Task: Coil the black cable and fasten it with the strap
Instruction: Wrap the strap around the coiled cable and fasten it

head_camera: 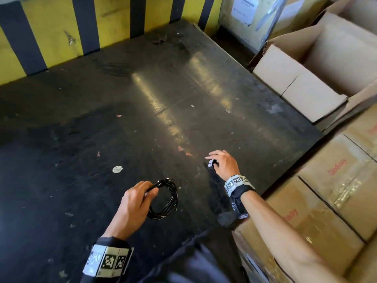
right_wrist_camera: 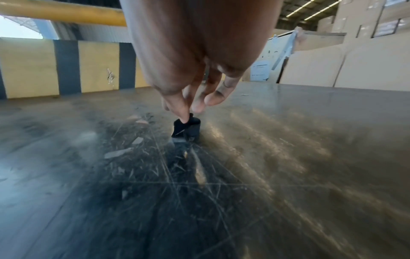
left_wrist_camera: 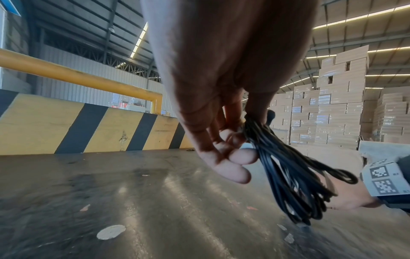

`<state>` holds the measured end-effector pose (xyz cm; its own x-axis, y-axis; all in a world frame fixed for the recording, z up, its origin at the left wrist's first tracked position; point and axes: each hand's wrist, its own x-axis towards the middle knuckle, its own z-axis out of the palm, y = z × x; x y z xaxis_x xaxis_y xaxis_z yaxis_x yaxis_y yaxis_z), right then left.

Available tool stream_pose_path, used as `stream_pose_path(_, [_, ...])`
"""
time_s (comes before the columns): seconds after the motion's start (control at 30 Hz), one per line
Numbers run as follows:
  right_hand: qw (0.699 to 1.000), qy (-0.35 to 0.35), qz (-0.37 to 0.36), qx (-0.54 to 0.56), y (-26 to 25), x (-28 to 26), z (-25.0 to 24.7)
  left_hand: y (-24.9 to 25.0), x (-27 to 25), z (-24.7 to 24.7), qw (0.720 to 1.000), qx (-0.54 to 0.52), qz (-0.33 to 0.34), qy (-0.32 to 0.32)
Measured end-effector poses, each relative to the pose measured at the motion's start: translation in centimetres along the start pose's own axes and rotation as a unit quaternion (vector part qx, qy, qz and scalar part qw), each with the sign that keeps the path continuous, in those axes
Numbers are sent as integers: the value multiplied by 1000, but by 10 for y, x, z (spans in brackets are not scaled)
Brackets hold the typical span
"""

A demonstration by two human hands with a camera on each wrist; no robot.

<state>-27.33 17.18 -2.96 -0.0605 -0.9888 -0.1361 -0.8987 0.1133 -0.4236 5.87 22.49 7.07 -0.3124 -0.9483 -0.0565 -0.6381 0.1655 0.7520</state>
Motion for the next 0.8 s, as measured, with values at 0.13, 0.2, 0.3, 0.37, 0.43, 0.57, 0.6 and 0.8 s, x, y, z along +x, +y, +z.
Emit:
stream_pose_path(0.13, [996, -69, -4, -48, -6, 8, 0, -2, 0, -2, 1000, -1, -2, -2])
stream_pose_path(0.2, [996, -71, -3, -52, -6, 10, 1, -3, 0, -3, 1000, 1, -3, 3])
stream_pose_path(0.3, [999, -47, 8, -12, -1, 11, 5, -4, 0, -5, 1000, 4, -16, 3])
stream_pose_path(0.37, [998, -16, 30, 52, 1, 11, 7, -5, -1, -5, 1000, 4, -24, 3])
stream_pose_path(0.43, [989, 20, 65, 135, -2, 10, 5, -4, -1, -6, 999, -5, -32, 5])
stream_pose_path(0.57, [948, 73, 112, 288, -18, 3, -5, 2, 1, -10, 999, -23, -44, 21])
stream_pose_path(0.6, [937, 80, 112, 321, -24, 2, -8, 4, 2, -11, 998, -25, -46, 25])
stream_pose_path(0.8, [849, 68, 113, 512, -67, -6, -36, 24, 10, -26, 994, -69, -59, 52])
